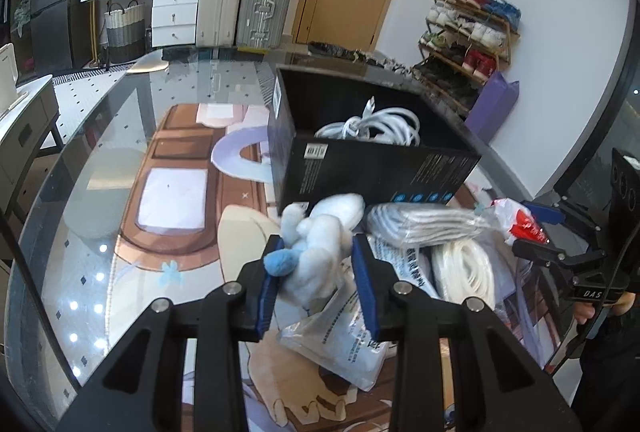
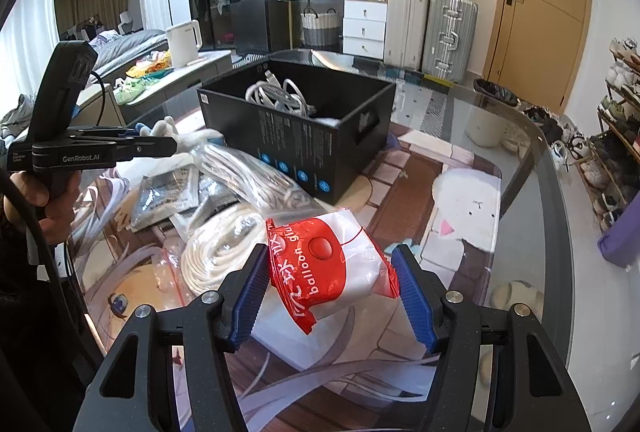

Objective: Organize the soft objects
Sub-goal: 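Lift the white plush toy with the left gripper while the right gripper holds the balloon bag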

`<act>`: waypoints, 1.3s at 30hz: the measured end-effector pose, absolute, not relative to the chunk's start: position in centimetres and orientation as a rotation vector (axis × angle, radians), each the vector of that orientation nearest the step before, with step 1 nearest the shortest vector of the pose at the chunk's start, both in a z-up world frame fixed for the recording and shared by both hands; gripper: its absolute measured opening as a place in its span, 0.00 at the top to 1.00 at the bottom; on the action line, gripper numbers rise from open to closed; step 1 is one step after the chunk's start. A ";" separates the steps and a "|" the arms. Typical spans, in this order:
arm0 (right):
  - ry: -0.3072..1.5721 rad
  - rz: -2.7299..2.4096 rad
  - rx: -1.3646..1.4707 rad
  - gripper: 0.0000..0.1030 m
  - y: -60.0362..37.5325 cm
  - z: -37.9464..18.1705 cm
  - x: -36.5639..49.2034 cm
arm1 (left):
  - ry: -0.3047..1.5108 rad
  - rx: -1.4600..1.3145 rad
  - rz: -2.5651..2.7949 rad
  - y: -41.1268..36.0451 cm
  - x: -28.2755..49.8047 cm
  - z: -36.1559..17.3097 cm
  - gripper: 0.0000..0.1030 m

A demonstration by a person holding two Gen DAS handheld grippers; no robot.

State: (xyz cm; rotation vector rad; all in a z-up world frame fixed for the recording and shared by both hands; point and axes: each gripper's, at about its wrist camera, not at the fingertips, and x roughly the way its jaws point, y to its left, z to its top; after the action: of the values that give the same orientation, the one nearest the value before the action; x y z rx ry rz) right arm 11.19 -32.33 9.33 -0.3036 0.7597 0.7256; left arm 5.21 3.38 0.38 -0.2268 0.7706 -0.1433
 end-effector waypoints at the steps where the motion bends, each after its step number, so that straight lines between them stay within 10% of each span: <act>1: 0.753 0.730 -0.301 0.39 -32.3 9.4 11.1 | 0.767 -0.225 -0.144 3.4 5.2 0.6 0.70; 39: 0.703 0.748 -0.288 0.39 -32.1 10.6 10.6 | 0.738 -0.172 -0.120 3.3 4.6 1.8 0.86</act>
State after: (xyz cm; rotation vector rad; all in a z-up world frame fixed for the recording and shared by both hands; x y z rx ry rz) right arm 10.55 -32.11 10.60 -0.2884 0.7030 0.7480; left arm 4.64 3.29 1.85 -0.1718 0.7378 -0.1199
